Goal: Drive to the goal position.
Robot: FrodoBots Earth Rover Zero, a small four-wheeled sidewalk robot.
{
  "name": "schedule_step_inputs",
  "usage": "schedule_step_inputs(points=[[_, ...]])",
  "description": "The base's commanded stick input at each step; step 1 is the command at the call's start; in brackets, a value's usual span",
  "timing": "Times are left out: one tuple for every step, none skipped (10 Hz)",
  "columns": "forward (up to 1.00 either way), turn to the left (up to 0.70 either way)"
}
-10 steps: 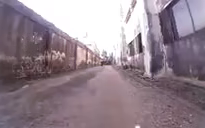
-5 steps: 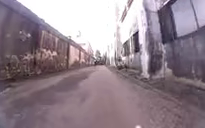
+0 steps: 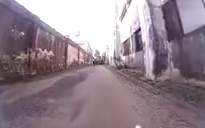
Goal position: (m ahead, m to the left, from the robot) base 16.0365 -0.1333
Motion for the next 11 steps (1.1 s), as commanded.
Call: schedule_step_inputs(points=[[0.7,0.01],[0.7,0.01],[0.7,0.01],[0.7,0.01],[0.7,0.01],[0.7,0.01],[0.7,0.01],[0.7,0.01],[0.7,0.01],[0.7,0.01],[0.7,0.01]])
